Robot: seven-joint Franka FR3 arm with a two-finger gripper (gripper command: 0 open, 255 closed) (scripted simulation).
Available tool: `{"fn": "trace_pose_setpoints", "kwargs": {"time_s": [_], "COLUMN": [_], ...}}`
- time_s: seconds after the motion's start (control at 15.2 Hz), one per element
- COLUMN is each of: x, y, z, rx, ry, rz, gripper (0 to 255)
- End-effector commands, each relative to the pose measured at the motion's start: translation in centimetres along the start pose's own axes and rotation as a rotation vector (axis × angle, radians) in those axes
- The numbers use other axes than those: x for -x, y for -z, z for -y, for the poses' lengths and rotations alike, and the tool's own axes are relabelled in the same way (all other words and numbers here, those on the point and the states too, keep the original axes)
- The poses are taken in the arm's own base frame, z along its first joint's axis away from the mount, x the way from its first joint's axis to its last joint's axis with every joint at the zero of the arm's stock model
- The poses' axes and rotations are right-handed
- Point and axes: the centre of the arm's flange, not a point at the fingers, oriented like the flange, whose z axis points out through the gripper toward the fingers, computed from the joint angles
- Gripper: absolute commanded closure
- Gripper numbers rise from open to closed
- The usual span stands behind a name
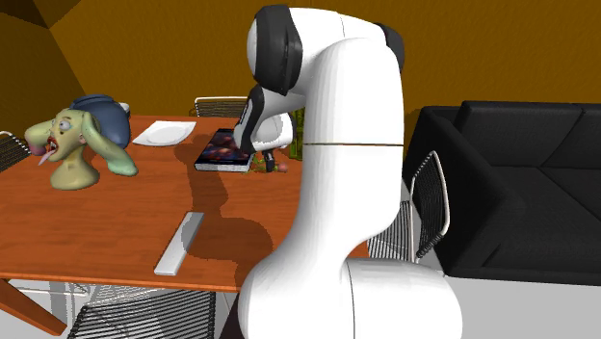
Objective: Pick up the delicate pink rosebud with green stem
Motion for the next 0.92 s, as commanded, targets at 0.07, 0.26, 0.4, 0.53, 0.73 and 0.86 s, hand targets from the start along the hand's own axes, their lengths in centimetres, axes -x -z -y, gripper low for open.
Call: {"fn": "trace_pose_setpoints", "kwargs": {"time_s": [0.07, 0.26, 0.4, 0.53, 0.73, 0.86], "x": [-0.03, -0.08, -0.07, -0.06, -0.07, -0.03], "y": [-1.85, -1.9, -1.93, -1.93, -1.88, -1.85], "z": [-0.63, -0.63, -0.67, -0.68, -0.63, -0.63], "rx": [0.0, -0.001, -0.001, 0.0, 0.0, 0.0], "ry": [0.0, 0.0, 0.0, 0.0, 0.0, 0.0], "rz": [0.0, 0.0, 0.0, 0.0, 0.0, 0.0], "gripper": [0, 255, 255, 255, 255, 255]}}
